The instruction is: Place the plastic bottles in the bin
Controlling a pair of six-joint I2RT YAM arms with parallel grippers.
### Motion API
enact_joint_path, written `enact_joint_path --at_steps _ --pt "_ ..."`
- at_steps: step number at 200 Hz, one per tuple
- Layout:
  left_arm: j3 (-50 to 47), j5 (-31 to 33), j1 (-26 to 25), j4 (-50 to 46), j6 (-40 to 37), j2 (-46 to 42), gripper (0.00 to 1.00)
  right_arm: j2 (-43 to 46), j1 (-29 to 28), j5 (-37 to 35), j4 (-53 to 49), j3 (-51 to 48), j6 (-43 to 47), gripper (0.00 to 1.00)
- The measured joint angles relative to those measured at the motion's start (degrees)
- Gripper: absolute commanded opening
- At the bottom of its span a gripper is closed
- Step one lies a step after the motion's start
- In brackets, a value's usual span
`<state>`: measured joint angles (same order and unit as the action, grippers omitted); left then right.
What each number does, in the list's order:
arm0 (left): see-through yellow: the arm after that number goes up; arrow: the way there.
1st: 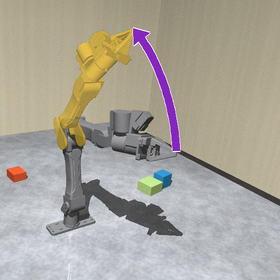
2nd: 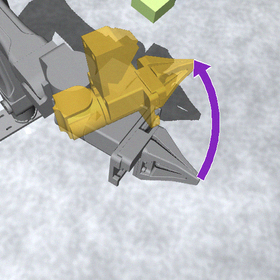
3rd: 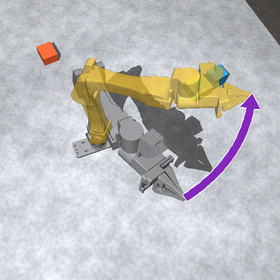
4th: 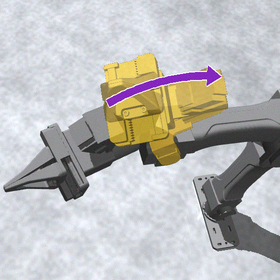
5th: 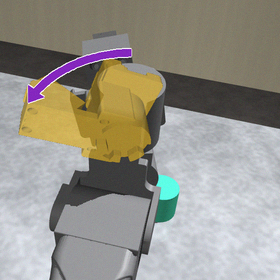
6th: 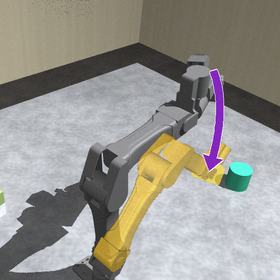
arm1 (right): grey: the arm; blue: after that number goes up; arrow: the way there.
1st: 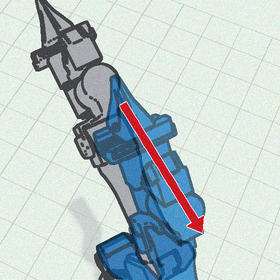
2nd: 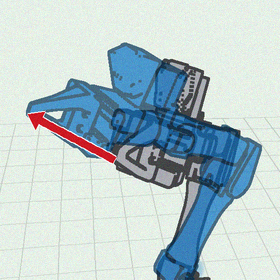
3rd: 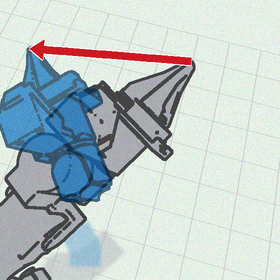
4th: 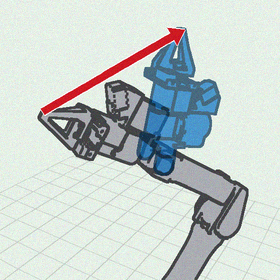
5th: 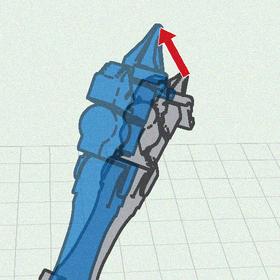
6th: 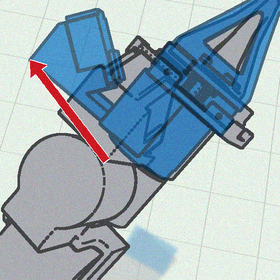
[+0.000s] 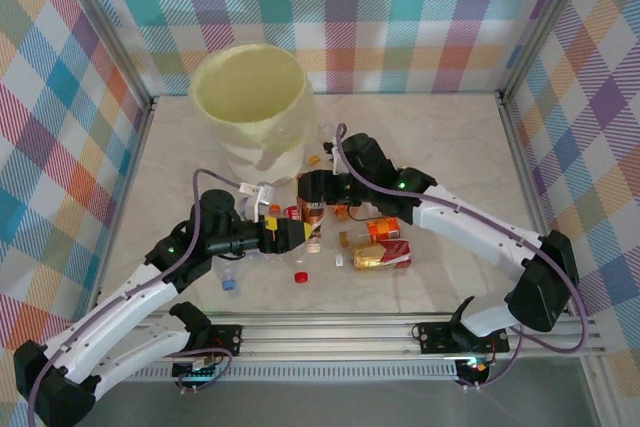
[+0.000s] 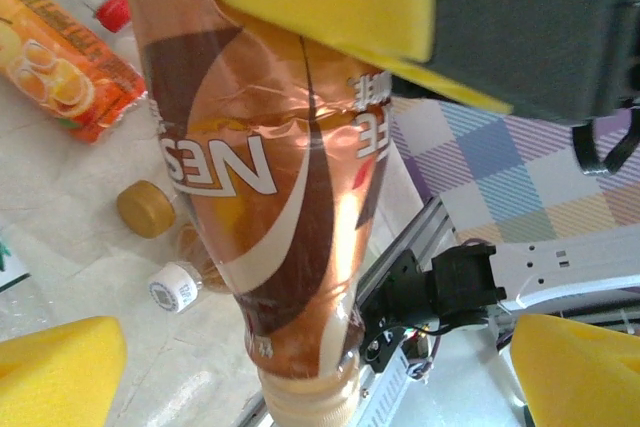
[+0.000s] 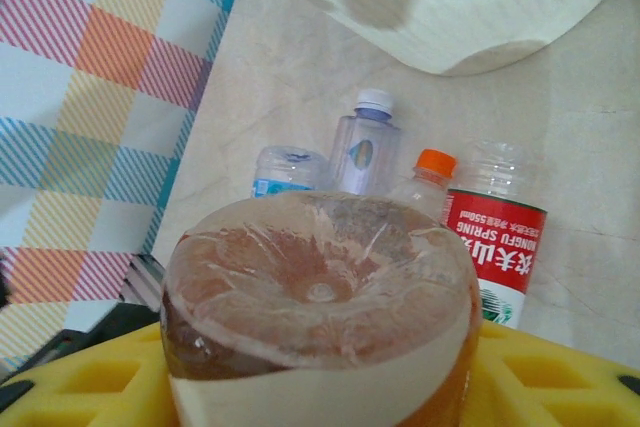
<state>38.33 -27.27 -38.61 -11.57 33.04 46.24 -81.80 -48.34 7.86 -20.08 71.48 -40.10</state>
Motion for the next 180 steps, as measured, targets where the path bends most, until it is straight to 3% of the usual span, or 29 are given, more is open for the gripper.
enact_joint_path --at_steps 39,98,180 --pt "0.0 1.51 -3.54 4.55 1.27 4.46 0.89 1.05 0.07 0.59 0.55 0.0 -0.17 0.57" --pt "0.0 2.97 -5.25 7.72 2.75 6.16 0.57 1.77 0.37 0.59 0.61 0.0 -0.17 0.57" --pt "0.0 4.02 -5.25 7.74 3.67 6.03 0.35 2.49 0.55 0.59 0.76 0.0 -0.17 0.59"
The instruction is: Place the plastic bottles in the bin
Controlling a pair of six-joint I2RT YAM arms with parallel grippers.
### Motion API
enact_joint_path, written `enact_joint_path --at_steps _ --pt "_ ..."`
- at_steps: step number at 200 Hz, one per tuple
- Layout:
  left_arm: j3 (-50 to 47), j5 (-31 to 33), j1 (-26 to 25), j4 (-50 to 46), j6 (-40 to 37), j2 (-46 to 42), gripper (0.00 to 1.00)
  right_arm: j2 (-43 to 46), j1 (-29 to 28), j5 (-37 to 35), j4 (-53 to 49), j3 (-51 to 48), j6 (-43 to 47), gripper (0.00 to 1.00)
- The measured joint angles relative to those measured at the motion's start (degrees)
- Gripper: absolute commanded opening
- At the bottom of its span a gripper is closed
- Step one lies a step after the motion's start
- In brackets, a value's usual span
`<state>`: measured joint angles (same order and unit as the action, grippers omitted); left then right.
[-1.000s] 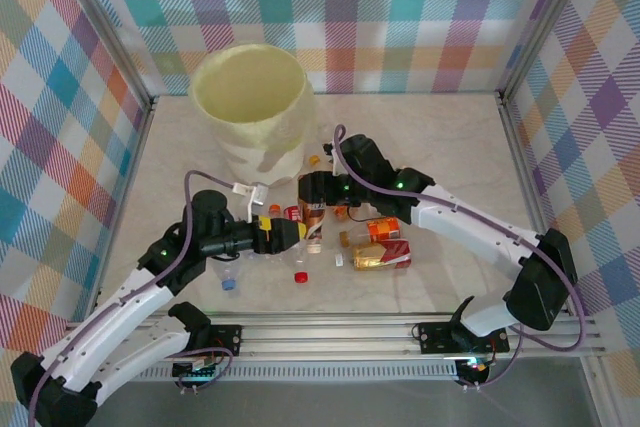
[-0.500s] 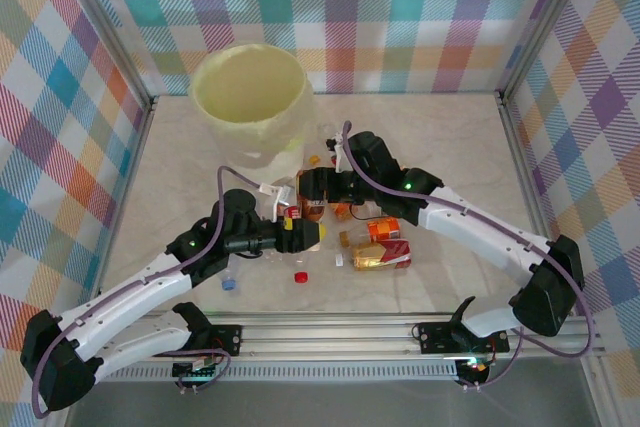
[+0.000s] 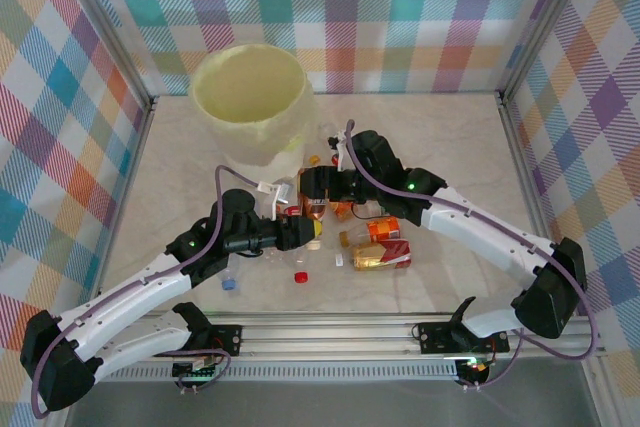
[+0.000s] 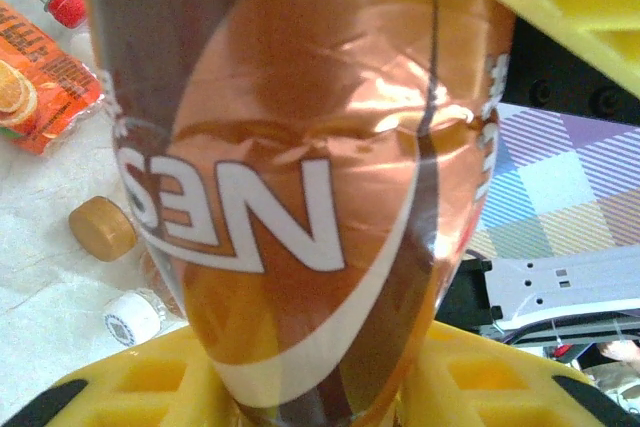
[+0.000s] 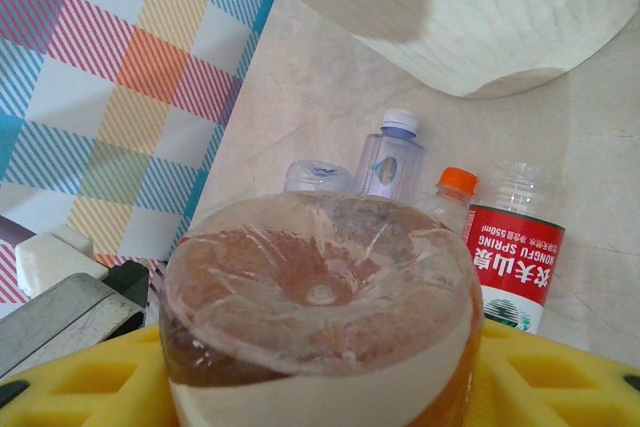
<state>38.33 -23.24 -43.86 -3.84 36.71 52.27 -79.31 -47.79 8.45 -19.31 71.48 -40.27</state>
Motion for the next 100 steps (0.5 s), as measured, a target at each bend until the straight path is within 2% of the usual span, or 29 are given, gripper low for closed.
enact_joint_path --at_steps 27,66,100 --pt "0.09 0.11 0.0 -0.09 0.13 -0.04 0.32 0.0 0.17 0.09 0.0 0.0 -0.17 0.67" --pt "3.21 3.06 0.0 -5.44 -1.01 -0.17 0.26 0.15 1.53 1.11 -0.11 0.0 -1.6 0.99" --pt "6.54 5.4 0.33 -11.78 -2.08 -1.14 0.27 2.36 3.26 2.32 -0.63 0.0 -1.31 1.0"
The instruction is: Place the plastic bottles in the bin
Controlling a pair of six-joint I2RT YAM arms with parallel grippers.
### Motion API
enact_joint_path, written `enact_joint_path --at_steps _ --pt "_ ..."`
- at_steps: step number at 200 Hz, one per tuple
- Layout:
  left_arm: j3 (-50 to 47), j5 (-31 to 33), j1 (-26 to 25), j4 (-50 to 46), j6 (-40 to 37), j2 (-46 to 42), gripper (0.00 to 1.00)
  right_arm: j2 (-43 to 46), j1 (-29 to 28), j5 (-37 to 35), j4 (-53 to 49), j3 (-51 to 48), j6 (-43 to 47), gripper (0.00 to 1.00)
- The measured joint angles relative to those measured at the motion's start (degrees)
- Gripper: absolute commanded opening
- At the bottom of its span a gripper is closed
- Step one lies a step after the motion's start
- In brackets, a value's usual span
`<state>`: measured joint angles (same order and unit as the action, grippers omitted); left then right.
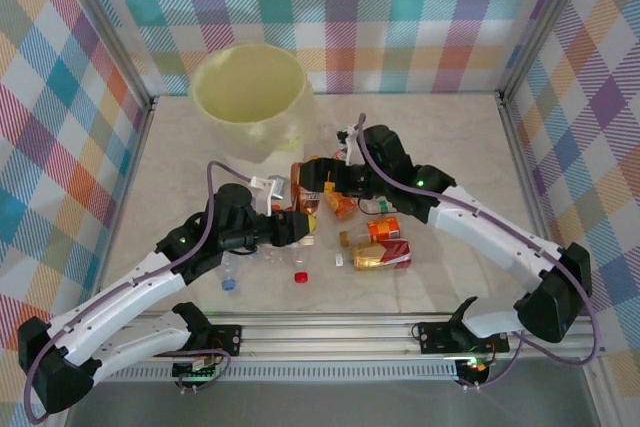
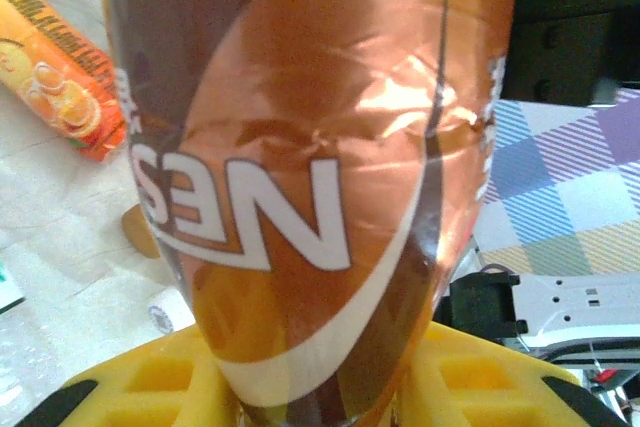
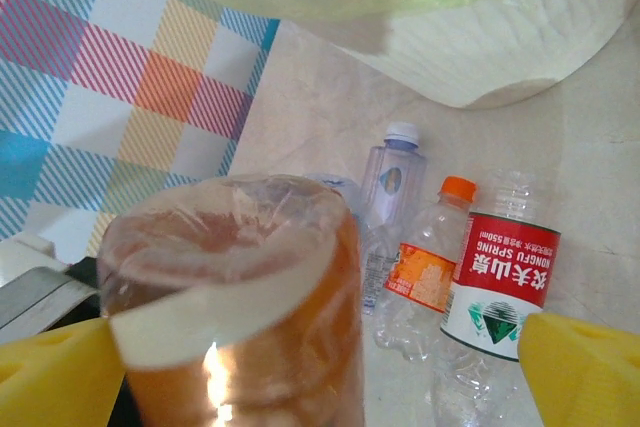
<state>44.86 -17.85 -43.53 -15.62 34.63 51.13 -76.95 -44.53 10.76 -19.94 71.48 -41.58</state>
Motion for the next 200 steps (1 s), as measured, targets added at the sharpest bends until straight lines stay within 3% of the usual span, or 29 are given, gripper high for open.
enact_joint_path --at_steps 27,90,117,149,200 --pt "4.17 0.94 1.7 -5.86 -1.33 0.02 0.27 2.56 1.29 -1.4 -3.08 0.85 -0.07 1.0" --pt "19.93 0.33 6.64 -16.5 -4.81 4.39 0.29 10.16 1.55 -14.86 -7.52 2.43 4.81 1.0" --pt "27.96 -0.94 9.4 -21.09 -7.04 9.03 0.31 6.8 1.57 -19.39 -15.82 11.67 8.85 1.0" --pt "39.32 -2.6 13.94 -27.34 -10.6 15.8 0.33 6.38 1.55 -19.58 -16.57 12.66 14.47 1.0" --pt "57.75 -3.67 22.16 -36.85 -16.26 27.26 0.34 8.24 1.55 -13.07 -14.32 11.69 22.23 1.0"
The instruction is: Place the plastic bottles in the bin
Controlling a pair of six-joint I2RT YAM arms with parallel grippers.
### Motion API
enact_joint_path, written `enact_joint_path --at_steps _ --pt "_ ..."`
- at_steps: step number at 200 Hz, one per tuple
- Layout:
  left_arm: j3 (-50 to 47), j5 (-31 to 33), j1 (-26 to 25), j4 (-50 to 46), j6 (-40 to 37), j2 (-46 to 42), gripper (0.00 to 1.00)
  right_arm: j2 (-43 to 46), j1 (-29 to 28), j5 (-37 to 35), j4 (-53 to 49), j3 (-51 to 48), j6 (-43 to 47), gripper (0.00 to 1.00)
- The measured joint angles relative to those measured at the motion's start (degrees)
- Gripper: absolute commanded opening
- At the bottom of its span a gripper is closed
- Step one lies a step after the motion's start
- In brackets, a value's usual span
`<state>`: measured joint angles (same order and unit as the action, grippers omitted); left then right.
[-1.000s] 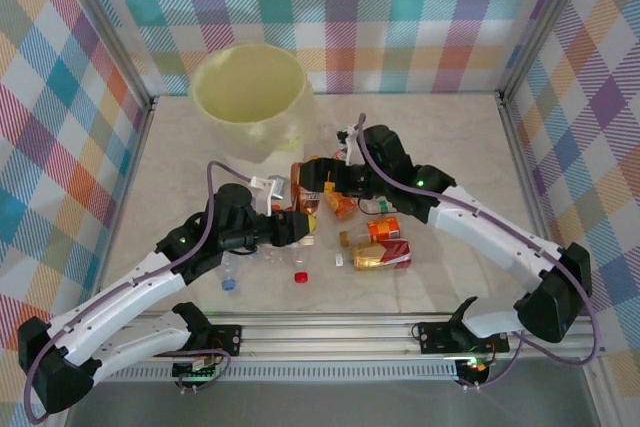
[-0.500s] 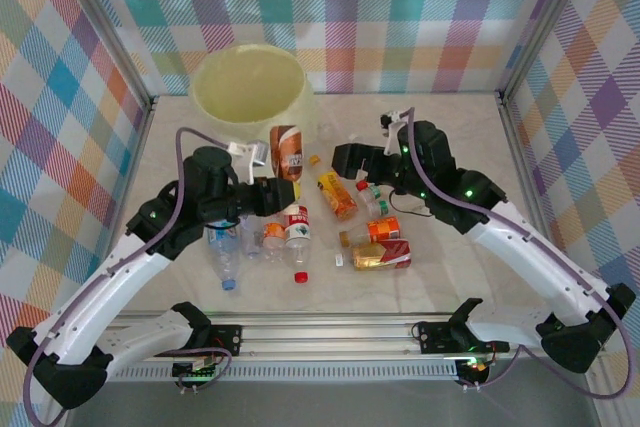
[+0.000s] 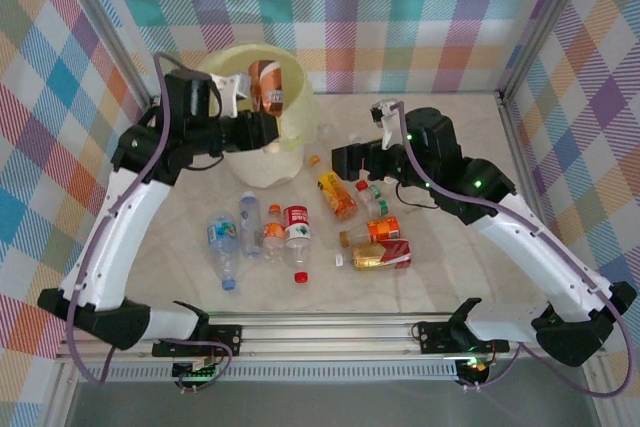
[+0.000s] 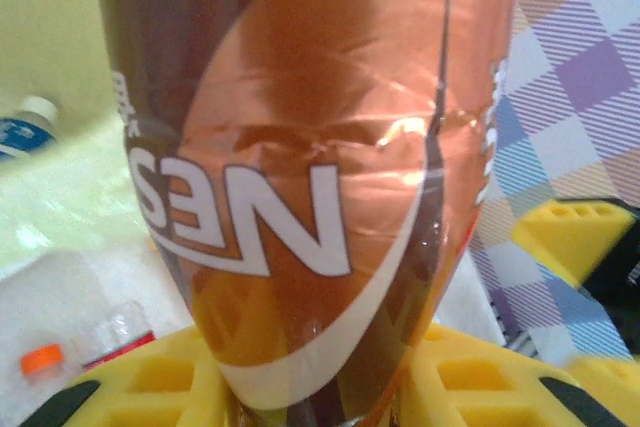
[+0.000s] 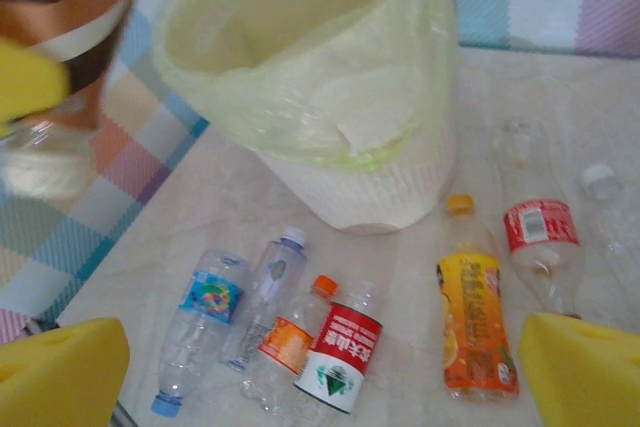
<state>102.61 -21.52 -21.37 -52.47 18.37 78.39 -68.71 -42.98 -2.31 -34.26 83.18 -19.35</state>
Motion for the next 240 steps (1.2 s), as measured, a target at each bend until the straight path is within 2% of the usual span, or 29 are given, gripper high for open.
enact_joint_path --at_steps 58,125,181,240 --pt "15.37 -0.24 7.15 -6.78 -4.37 12.66 0.36 1.16 0.0 6.49 4.28 0.07 3.8 1.0" --pt "30.12 3.72 9.86 -11.52 -8.41 26.91 0.37 1.14 0.0 6.01 4.68 1.44 3.54 1.0" --pt "35.8 9.07 10.16 -14.93 -11.47 36.41 0.38 1.01 0.0 5.79 4.66 1.6 3.28 1.0" --pt "36.44 12.79 10.27 -17.14 -13.31 40.39 0.4 2.32 0.0 5.55 6.51 -1.22 3.08 1.0"
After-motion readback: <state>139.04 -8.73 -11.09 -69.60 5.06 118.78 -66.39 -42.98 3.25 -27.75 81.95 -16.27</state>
